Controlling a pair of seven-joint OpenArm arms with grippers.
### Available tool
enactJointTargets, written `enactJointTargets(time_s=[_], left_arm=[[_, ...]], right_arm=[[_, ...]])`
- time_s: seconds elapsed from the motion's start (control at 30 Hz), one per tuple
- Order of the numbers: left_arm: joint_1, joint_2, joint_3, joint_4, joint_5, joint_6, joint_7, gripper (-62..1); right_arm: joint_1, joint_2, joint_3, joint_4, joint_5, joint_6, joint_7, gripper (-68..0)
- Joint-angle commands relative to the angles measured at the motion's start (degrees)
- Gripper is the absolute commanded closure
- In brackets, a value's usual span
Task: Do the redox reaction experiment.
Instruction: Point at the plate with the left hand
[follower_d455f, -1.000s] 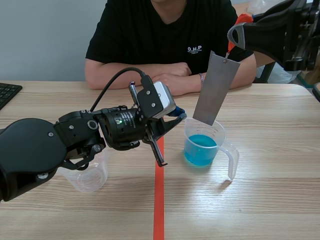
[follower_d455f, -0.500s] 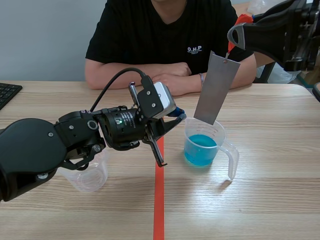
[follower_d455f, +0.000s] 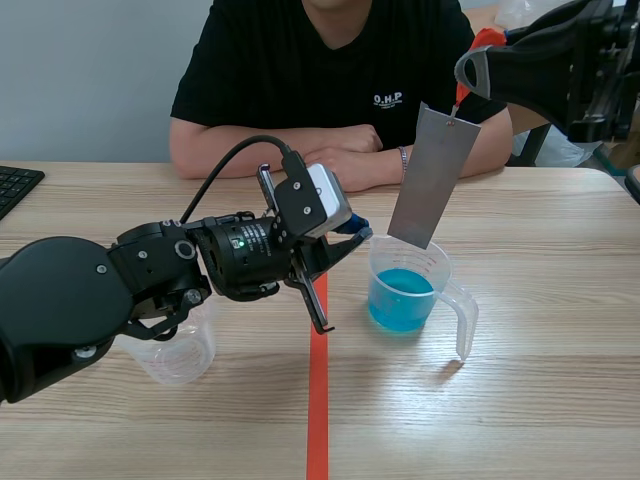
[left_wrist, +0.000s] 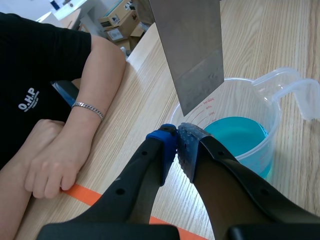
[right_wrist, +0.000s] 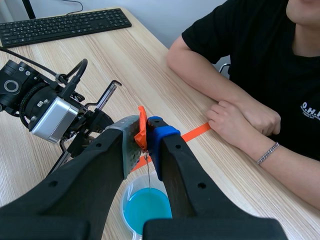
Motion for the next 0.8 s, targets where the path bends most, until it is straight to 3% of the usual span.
enactJointTargets(time_s=[0.0,0.2,0.37,0.6,0.77], left_arm=[[-1.07,0.28,0.00,1.16,-0.39,0.20,-0.94,-4.9],[-0.13,-4.76,-0.02,4.85,-2.69,0.04,-1.16,-4.9],[2.43,-14.03,-1.75,13.00,-9.14,-0.26,-0.15,-4.9],[12.50,-27.39,-10.32,23.82,-16.13,0.31,2.27,-4.9],[24.79,-34.29,-19.93,28.37,-20.24,2.19,2.27,-4.9]], right_arm=[[0.85,0.61,-0.04,0.72,0.81,-0.24,0.83,-1.3],[0.85,0.61,-0.04,0.72,0.81,-0.24,0.83,-1.3],[0.85,0.61,-0.04,0.72,0.81,-0.24,0.81,-1.3],[0.85,0.63,-0.04,0.72,0.81,-0.24,0.37,-1.3],[0.85,0.63,-0.02,0.72,0.79,-0.24,0.24,-1.3]])
